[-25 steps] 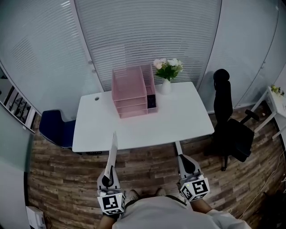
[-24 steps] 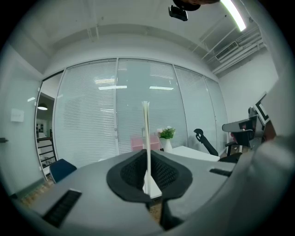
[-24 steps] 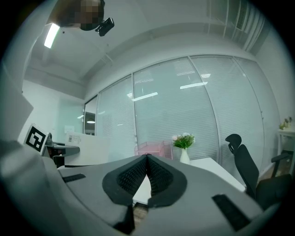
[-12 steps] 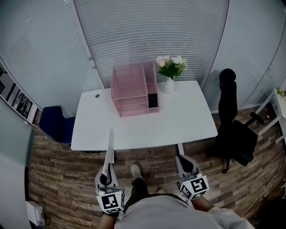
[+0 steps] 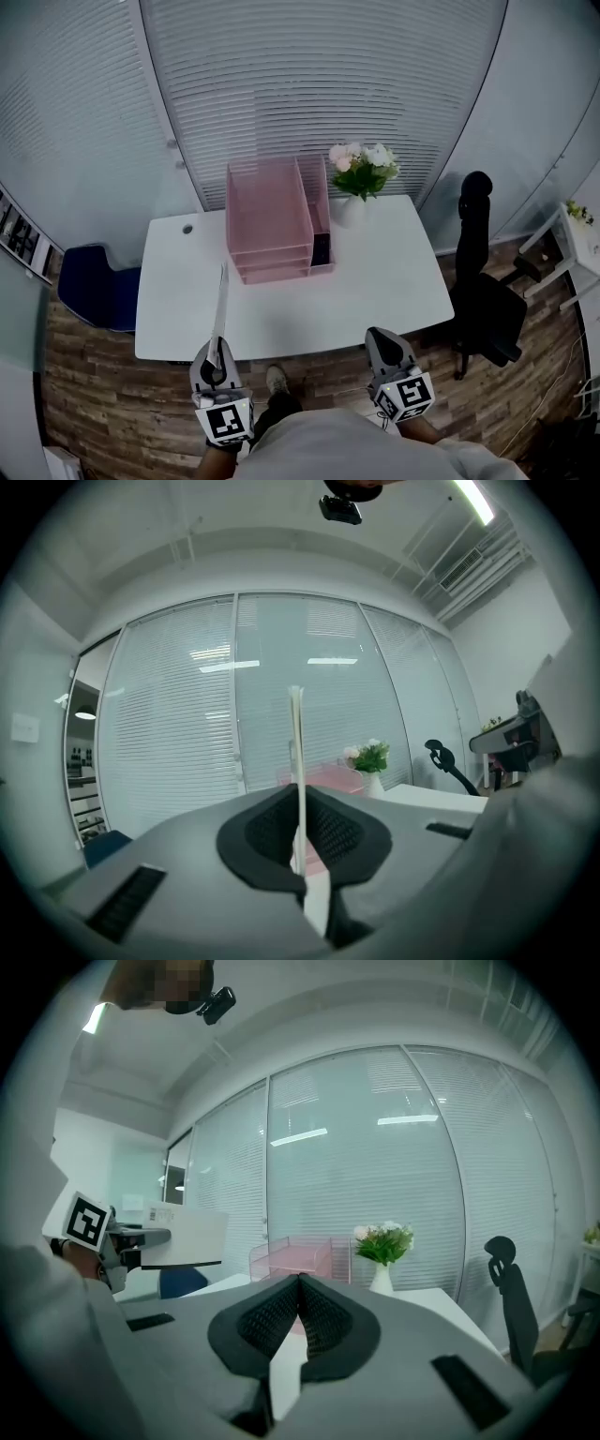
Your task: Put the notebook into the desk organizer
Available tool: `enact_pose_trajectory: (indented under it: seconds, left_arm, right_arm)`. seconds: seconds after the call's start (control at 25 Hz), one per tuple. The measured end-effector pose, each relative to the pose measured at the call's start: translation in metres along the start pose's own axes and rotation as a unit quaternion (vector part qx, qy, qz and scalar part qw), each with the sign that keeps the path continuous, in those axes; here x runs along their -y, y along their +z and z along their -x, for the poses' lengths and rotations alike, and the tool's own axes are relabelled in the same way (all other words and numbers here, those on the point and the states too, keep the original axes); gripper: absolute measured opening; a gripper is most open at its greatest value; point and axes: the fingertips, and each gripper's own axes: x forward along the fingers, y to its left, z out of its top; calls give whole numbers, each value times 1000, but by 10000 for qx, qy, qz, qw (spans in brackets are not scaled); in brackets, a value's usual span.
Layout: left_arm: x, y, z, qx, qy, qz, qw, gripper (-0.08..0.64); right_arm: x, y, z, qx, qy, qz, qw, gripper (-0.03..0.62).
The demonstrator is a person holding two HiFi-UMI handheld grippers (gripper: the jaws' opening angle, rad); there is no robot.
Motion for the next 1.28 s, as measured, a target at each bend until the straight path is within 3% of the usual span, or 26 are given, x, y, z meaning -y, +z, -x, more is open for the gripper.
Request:
enact_pose_trajectory:
  seconds: [0.16,0.32,0.64,0.76,0.84,1.08,1.28]
  left_arm:
    - [-25,17,-47,-202,-137,-586,9980,15]
    - [-46,26,-88,-250,-222,-883,9955,15]
    - [-56,61,-165,173,-12,-1463,9891,15]
    - [-45,88,-196,617,18,-2219,9731,15]
    - [-32,99,-212,672,-5,-2676,9612,15]
    - [12,119,-260,574,-211,-3762,9245,15]
    - [40,105,-302,216,-476,-4541,8894,15]
  right_arm:
    - [-5,23,-56,13,-55,-4,10000,14]
    - [-16,27,-99,85,-100,-39,9999,14]
    - [6,21,-135,-30,-71,-133,9999,14]
    - [19,27,-145,20,66,-123,9999,14]
    - [33,32,-147,67,103,-103,9999,14]
    - [79,31,-144,88,71,-153,9998,14]
    - [105,21,-136,-31,-32,-355,9994,14]
